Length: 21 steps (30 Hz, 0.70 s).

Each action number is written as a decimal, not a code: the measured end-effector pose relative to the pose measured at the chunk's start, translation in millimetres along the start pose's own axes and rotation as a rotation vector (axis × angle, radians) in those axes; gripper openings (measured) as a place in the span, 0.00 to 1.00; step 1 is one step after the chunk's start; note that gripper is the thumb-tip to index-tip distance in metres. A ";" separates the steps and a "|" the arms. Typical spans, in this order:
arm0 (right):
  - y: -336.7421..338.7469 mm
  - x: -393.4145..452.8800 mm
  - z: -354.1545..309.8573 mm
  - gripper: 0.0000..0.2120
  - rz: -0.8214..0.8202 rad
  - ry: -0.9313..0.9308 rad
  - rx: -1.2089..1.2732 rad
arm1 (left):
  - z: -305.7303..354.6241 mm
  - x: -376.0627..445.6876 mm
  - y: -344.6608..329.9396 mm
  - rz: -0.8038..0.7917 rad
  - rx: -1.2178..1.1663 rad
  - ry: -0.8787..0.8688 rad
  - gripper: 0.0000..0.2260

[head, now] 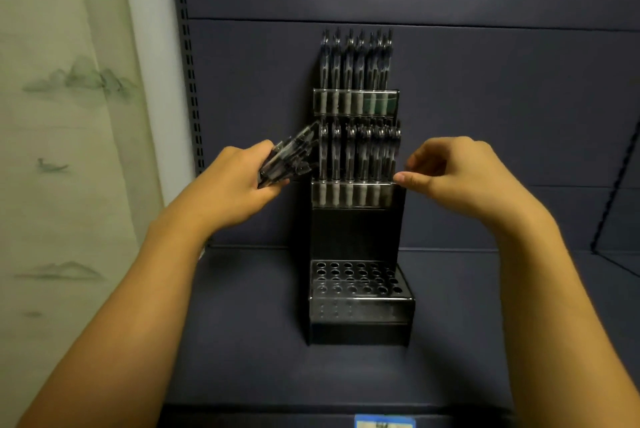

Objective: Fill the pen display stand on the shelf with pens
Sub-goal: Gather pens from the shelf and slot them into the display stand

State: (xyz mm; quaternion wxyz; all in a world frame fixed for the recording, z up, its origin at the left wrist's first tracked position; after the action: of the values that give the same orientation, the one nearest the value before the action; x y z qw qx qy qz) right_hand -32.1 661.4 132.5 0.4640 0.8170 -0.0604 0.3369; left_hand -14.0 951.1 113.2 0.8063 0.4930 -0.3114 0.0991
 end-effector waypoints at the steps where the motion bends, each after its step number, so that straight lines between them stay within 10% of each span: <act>1: -1.9 -6.6 -4.1 0.13 -0.001 0.002 -0.019 | -2.0 -5.4 -2.8 -0.017 0.006 -0.006 0.10; 21: -86.8 -75.0 -68.7 0.12 -0.131 -0.023 0.593 | 3.4 -78.0 -52.7 -0.317 0.188 -0.025 0.10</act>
State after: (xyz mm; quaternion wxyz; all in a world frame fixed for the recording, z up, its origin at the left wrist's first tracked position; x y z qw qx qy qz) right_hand -87.7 749.1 48.2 0.2254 0.9227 0.0882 0.3000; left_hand -52.1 933.6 28.8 0.7581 0.6104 -0.2292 -0.0069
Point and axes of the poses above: each hand's wrist, its own x-axis towards the middle knuckle, its own y-axis out of the back of the hand, z = x × y, the point moved 5 cm from there along x, towards the middle knuckle, and after that the axes turned 10 degrees about y, right-handed, at the moved point
